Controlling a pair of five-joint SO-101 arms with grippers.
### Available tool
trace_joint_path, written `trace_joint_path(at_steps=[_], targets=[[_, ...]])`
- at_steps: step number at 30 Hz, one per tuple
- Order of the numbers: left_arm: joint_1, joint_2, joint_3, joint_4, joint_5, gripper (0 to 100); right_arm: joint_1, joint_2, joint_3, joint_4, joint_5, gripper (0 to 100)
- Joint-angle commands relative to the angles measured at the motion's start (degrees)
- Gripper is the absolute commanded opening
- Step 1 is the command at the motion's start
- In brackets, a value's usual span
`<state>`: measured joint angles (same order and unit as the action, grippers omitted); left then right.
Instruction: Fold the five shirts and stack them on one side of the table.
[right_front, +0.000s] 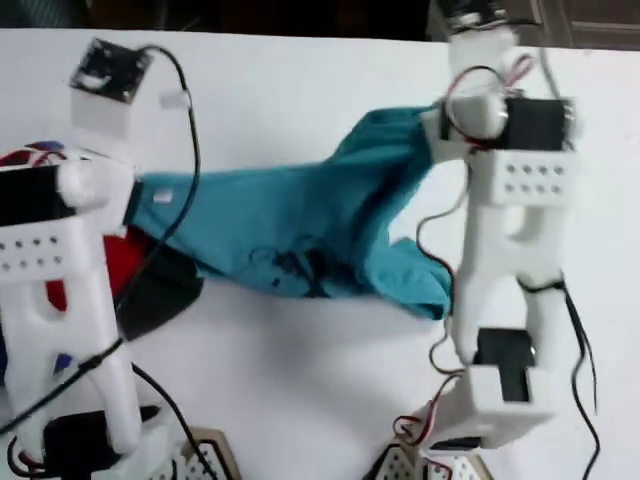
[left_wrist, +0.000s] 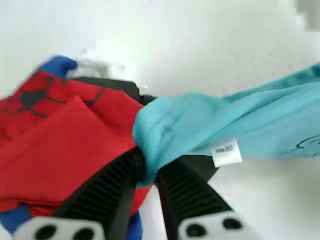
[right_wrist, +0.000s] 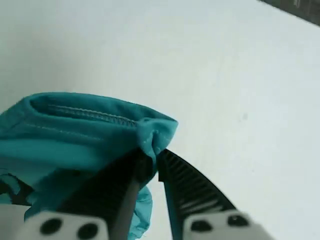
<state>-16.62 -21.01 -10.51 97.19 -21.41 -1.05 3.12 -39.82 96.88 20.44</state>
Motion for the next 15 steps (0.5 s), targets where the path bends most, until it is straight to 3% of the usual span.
trace_joint_path(at_steps=[1, 7, 15], targets=[[-0.26, -1.41, -11.74, 2.99, 0.0, 2, 2.42, -9.01, -2.46, -3.82, 0.62, 1.9], [-0.18, -1.58, -22.99, 4.48, 0.26, 2, 1.98, -17.98, -2.29, -9.45, 0.7, 1.9], [-0.18, -3.69, -23.96, 5.01, 0.26, 2, 0.13, -20.35, -0.26, -7.6, 3.16, 1.9]])
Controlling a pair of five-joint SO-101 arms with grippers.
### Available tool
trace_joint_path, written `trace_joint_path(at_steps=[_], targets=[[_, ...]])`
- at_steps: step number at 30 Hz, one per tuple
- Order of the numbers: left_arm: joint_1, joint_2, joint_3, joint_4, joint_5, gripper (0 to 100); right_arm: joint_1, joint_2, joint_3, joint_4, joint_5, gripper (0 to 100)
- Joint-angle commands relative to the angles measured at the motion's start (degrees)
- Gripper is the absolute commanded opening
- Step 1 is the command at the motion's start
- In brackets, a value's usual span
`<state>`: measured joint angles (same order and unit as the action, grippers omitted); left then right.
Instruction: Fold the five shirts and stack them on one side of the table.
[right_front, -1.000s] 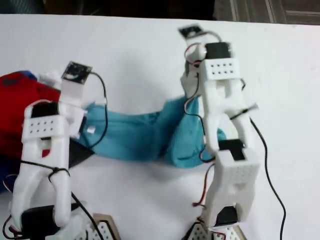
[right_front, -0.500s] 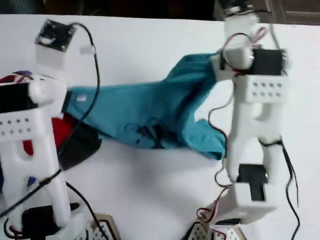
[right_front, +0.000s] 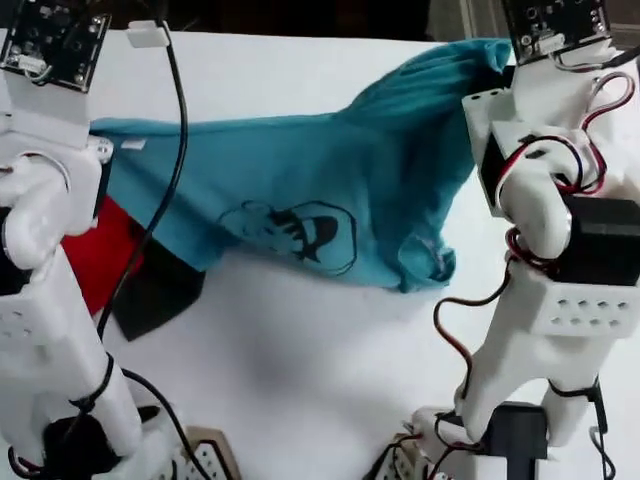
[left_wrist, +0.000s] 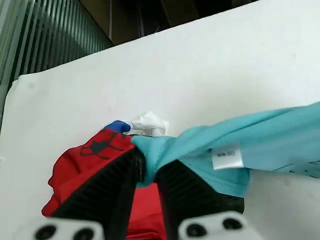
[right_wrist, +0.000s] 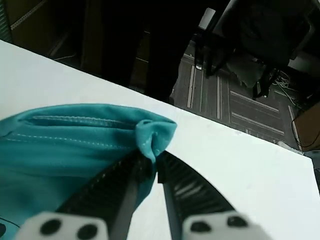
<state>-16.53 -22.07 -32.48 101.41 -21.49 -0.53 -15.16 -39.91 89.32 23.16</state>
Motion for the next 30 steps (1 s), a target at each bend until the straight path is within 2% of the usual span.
trace_joint_path(at_steps=[1, 4, 8, 14, 18, 21, 24, 28, 30], targets=[[-0.18, -2.99, -1.8, 0.79, 0.35, 2, -0.57, -1.8, -0.09, 0.92, 0.35, 1.9], [-0.26, -3.43, 1.8, 0.7, 0.26, 2, -1.8, -0.48, 3.16, 4.79, 0.26, 1.9], [-0.26, -3.34, 16.31, -0.44, 0.18, 2, -2.86, 1.27, 16.26, 6.99, 0.26, 1.9], [-0.26, -3.34, 44.44, -8.88, -0.18, 2, -6.55, 1.98, 46.68, -5.23, 0.7, 1.9], [-0.26, -3.34, 57.27, -15.12, -0.18, 2, -11.12, 1.89, 64.35, -17.19, 0.7, 1.9], [-0.26, -3.34, 62.02, -17.85, -2.11, 2, -12.79, 1.89, 71.3, -24.48, 0.7, 2.0], [-0.53, -3.34, 63.52, -18.64, -4.31, 2, -12.44, 1.98, 72.35, -26.24, 0.35, 3.1], [-0.53, -3.78, 63.43, -18.64, -4.66, 2, -11.47, 1.98, 72.53, -25.89, 0.7, 15.8], [-0.53, -3.78, 63.43, -18.64, -4.66, 2, -9.45, 1.98, 72.53, -26.07, 0.7, 18.3]])
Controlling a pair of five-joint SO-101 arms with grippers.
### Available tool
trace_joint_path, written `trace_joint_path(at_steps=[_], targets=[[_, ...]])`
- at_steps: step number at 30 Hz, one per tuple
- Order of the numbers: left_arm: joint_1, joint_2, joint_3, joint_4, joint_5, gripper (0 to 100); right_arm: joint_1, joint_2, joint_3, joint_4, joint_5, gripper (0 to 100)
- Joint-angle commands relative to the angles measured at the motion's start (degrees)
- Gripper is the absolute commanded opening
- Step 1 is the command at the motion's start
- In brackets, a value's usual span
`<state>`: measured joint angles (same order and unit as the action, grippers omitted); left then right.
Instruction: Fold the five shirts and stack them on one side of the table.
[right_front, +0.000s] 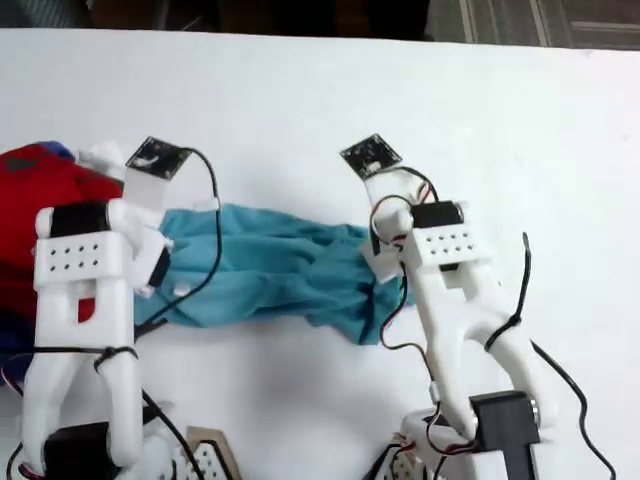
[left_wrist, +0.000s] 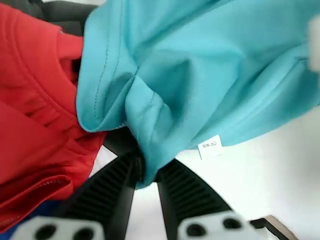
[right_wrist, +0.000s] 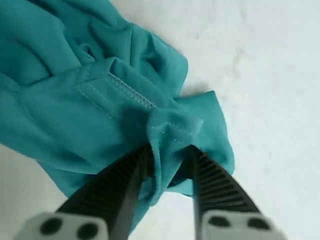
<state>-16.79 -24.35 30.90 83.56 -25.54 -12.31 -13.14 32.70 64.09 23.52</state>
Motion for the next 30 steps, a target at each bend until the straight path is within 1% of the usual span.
trace_joint_path(at_steps=[1, 4, 7, 13, 17, 19, 30], targets=[[-0.26, -1.49, 0.04, -0.79, -0.62, 2, 3.47, -0.04, -0.09, -1.01, 0.44, 17.8], [-0.35, -1.49, 0.04, -0.79, -0.62, 2, 6.55, -0.04, -0.09, -0.92, 0.44, 15.3], [-0.35, -1.49, 0.04, -0.79, -0.62, 2, 7.96, -0.13, -0.09, -0.4, 0.53, 14.9], [-0.09, -1.49, 0.04, -0.79, -0.62, 2, 8.22, -0.13, -4.04, 4.09, -0.18, 14.9], [-0.09, -1.49, 0.04, -0.79, -0.62, 2, 7.69, -0.13, -8.53, 8.04, -5.27, 15.2], [-0.09, -1.49, 0.04, -0.79, -0.53, 2, 7.69, 0.4, -10.29, 8.57, -6.68, 15.2], [-0.26, -1.49, 0.04, -0.79, -0.53, 2, 5.58, 0.66, -10.73, 7.08, -7.91, 15.2]])
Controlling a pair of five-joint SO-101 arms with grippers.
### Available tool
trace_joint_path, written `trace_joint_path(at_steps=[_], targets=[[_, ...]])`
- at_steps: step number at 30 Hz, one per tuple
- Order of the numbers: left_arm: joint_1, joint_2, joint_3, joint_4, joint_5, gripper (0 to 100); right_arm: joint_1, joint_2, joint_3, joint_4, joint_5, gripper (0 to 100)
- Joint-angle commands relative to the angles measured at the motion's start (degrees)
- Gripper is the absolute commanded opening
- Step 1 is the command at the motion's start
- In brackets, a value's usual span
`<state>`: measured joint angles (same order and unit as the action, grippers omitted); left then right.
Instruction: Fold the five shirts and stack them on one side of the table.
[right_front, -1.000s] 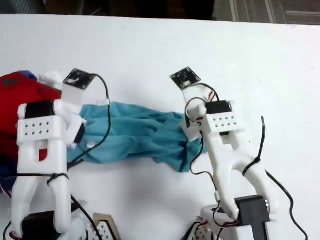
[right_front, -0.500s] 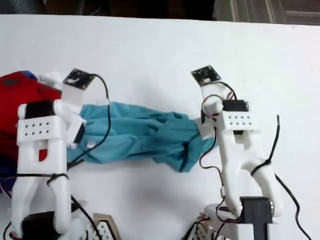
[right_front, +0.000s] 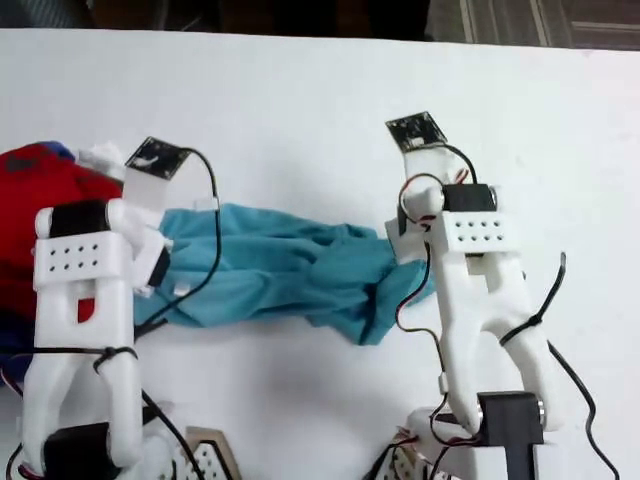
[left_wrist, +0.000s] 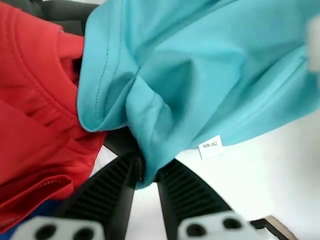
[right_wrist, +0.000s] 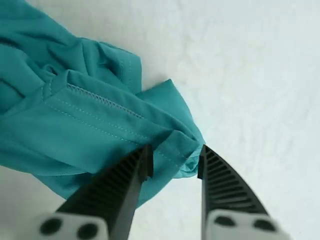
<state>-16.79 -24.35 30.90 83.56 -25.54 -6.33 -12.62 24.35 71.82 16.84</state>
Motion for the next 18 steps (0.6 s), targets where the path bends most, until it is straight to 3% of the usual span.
trace_joint_path(at_steps=[1, 7, 18], targets=[[-0.26, -1.49, 0.04, -0.79, -0.53, 2, -0.4, 0.22, -2.37, -0.75, -2.37, 15.3], [-0.35, -1.49, 0.04, -0.79, -0.53, 2, -0.48, 7.34, -2.64, -0.75, -6.68, 23.0], [-0.35, -1.49, 0.04, -0.79, -0.62, 2, -0.4, 11.56, -3.96, -3.12, -6.42, 7.6]])
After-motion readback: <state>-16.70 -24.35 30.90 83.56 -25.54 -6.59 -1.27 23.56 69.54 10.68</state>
